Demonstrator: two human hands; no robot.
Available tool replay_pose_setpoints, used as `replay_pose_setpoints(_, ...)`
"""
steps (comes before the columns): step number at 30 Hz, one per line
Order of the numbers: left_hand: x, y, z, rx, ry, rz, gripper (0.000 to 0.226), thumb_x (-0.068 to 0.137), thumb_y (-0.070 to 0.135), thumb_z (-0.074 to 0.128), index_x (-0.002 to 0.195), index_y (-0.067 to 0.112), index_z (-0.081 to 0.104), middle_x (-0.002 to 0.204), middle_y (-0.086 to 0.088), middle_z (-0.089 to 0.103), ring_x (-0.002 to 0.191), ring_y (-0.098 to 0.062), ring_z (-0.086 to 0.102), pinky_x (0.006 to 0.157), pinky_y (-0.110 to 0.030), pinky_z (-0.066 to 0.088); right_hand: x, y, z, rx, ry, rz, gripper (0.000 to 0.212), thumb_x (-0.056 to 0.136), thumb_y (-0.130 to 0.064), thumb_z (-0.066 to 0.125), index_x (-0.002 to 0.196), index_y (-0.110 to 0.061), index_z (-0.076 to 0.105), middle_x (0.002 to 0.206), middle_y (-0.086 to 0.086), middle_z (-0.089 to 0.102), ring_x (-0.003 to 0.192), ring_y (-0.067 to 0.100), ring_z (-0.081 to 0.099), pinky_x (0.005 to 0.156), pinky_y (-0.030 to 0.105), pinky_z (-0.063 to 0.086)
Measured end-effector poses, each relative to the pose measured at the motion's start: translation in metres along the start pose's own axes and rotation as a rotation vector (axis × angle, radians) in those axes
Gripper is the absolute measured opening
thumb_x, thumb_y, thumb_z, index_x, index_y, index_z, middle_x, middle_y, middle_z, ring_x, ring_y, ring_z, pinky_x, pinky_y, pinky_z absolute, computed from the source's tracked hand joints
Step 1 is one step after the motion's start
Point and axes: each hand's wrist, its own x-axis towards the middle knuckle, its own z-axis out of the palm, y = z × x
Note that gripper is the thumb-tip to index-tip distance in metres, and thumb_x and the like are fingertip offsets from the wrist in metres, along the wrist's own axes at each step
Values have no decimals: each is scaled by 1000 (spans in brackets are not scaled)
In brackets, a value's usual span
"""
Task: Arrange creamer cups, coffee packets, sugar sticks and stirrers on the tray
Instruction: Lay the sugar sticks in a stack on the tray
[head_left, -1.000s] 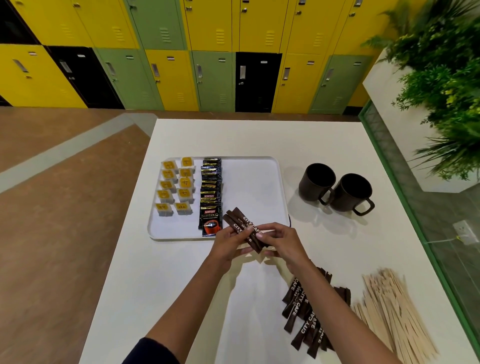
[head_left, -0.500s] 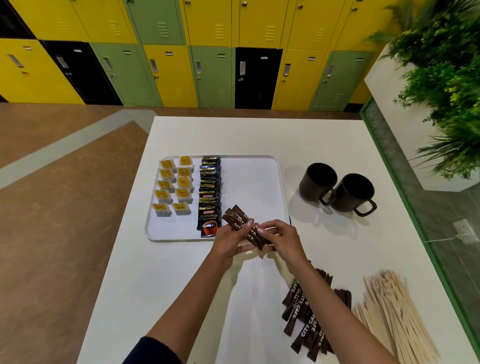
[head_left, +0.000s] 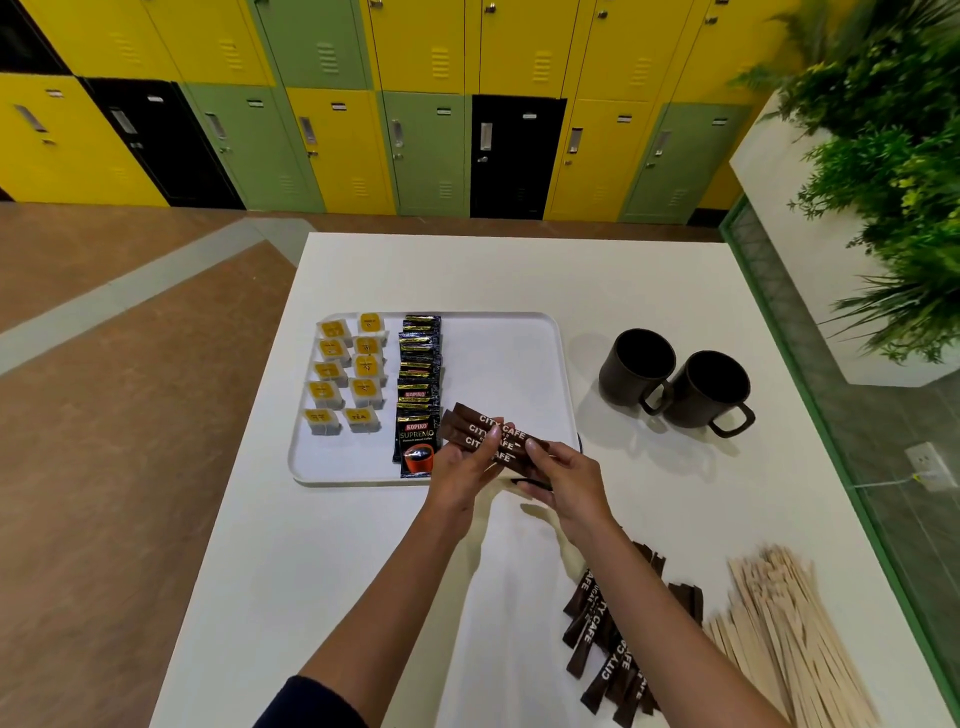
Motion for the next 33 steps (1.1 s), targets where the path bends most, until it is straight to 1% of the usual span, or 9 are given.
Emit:
replay_pose_setpoints(7,1,1,1,-59,-24,35,13,89,12,60,99,15,68,103,-9,72,96,-16,68,90,-28,54,10,1,3,71,6,31,25,88,-12,65,109,1,66,87,6,69,74,15,67,75,26,58)
replay_pose_setpoints(12,2,2,1,-71,-9,50,15,87,8,62,101,14,66,108,-13,70,99,-17,68,92,-30,53,16,4,3,54,8,62,24,86,-14,67,105,-1,67,87,5,71,77,18,67,81,31,55)
replay_pose_setpoints(16,8,6,3,-75,22,58,14,86,9,64,97,16,68,103,-9,71,100,-18,67,96,-35,50,25,-4,5,33,10,34,23,85,-12,68,103,2,68,89,6,70,80,17,68,74,23,57)
replay_pose_setpoints(18,11,11,3,-57,36,56,11,86,11,65,91,19,70,94,-2,74,98,-16,67,96,-36,49,32,-11,8,11,13,1,23,84,-11,68,102,3,68,92,8,70,82,17,68,72,19,58)
replay_pose_setpoints(21,16,18,1,-61,69,49,9,86,13,65,86,22,68,87,7,74,98,-14,66,94,-37,50,44,-23,13,-33,0,-44,22,83,-12,70,100,2,69,87,8,70,77,18,67,66,17,57)
replay_pose_setpoints(24,24,23,-5,-76,84,41,8,86,15,65,93,20,67,95,3,74,102,-17,65,90,-34,52,58,-32,19,-81,-10,-73,21,82,-13,71,98,1,70,81,7,71,69,17,65,61,17,55)
replay_pose_setpoints(28,31,25,-13,-54,79,5,17,87,19,65,103,14,66,106,-7,71,104,-19,66,86,-29,53,76,-41,24,-119,-44,-79,20,80,-14,73,97,-3,71,88,11,72,73,19,66,57,19,54)
replay_pose_setpoints(31,32,21,-22,60,95,8,30,85,22,67,112,9,63,105,-9,71,102,-19,67,81,-25,54,92,-54,29,-123,-26,-85,21,80,-12,73,98,0,70,86,12,71,67,18,63,49,18,52)
replay_pose_setpoints(33,30,17,-29,277,92,88,29,85,20,67,113,12,61,102,-6,70,97,-15,67,81,-22,53,106,-65,31,-155,11,-98,23,80,-11,73,98,2,69,83,11,70,61,14,62,49,18,53)
